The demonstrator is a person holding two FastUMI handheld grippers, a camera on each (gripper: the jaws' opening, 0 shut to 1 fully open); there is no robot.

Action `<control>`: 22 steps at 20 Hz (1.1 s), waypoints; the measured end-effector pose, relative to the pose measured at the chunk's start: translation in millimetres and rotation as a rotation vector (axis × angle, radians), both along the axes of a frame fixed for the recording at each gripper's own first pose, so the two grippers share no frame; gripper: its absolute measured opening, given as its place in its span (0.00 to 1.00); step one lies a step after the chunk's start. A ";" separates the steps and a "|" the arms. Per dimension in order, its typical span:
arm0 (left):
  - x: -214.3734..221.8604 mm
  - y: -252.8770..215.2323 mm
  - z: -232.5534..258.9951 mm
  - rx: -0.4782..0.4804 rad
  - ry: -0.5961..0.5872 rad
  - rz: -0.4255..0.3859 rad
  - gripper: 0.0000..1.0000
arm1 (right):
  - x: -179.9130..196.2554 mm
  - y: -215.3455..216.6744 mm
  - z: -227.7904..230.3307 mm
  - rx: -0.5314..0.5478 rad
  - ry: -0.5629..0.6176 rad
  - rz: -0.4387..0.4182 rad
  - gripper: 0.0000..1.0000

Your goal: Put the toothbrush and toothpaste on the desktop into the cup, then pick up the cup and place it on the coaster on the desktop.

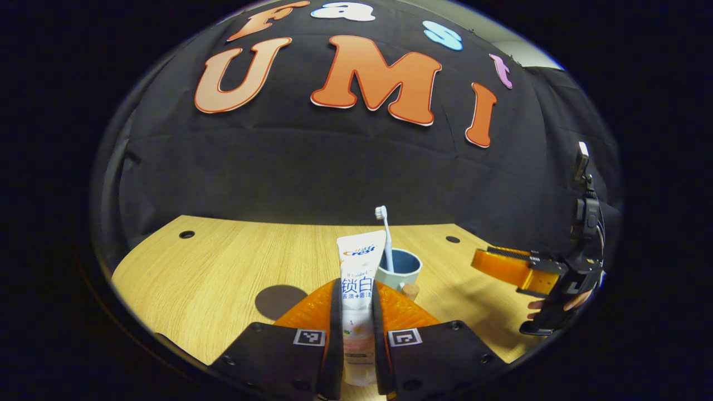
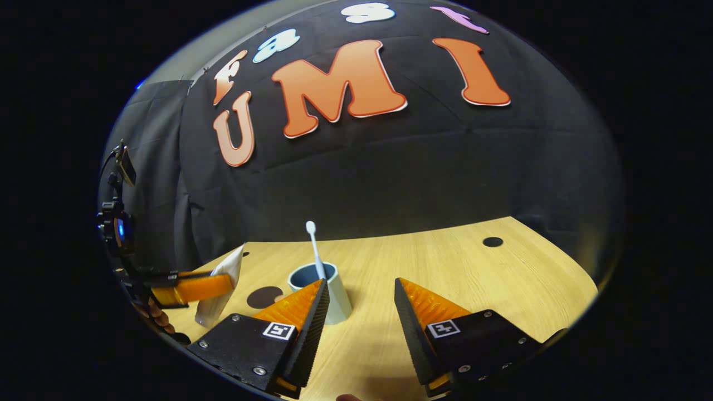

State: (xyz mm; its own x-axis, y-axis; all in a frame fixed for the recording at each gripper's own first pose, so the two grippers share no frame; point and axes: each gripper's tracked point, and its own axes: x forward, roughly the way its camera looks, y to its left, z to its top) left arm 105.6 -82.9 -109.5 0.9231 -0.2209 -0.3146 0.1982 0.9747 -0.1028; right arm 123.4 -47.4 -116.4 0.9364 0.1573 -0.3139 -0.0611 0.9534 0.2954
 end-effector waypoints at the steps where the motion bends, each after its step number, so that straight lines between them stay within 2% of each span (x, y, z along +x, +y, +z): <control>1: 10.2 -5.3 3.0 -0.002 -0.026 -0.006 0.27 | -4.9 -5.7 -0.2 0.007 0.003 -0.009 0.65; 2: 18.8 -11.9 8.3 -0.008 -0.050 -0.013 0.27 | -9.6 -10.8 0.7 0.015 0.003 -0.019 0.73; 4: 33.2 -22.2 21.0 -0.034 -0.107 -0.021 0.27 | -17.8 -19.2 2.8 0.030 -0.005 -0.034 0.75; 12: 73.0 -52.3 63.5 -0.107 -0.325 -0.044 0.27 | -34.7 -29.4 10.2 0.072 -0.028 -0.045 0.75; 18: 101.8 -61.1 76.6 -0.169 -0.407 -0.091 0.26 | -42.6 -26.2 17.2 0.105 -0.036 -0.022 0.75; 22: 119.9 -67.0 67.3 -0.210 -0.407 -0.142 0.26 | -42.6 -21.5 16.8 0.106 -0.041 -0.004 0.75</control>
State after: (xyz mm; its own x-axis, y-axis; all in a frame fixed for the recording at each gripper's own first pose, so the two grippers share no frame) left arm 225.5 -149.9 -42.2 0.9181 -0.3740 0.1311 0.3931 0.9014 -0.1814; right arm 80.8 -69.0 -99.6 0.9486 0.1839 -0.2575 -0.0715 0.9173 0.3917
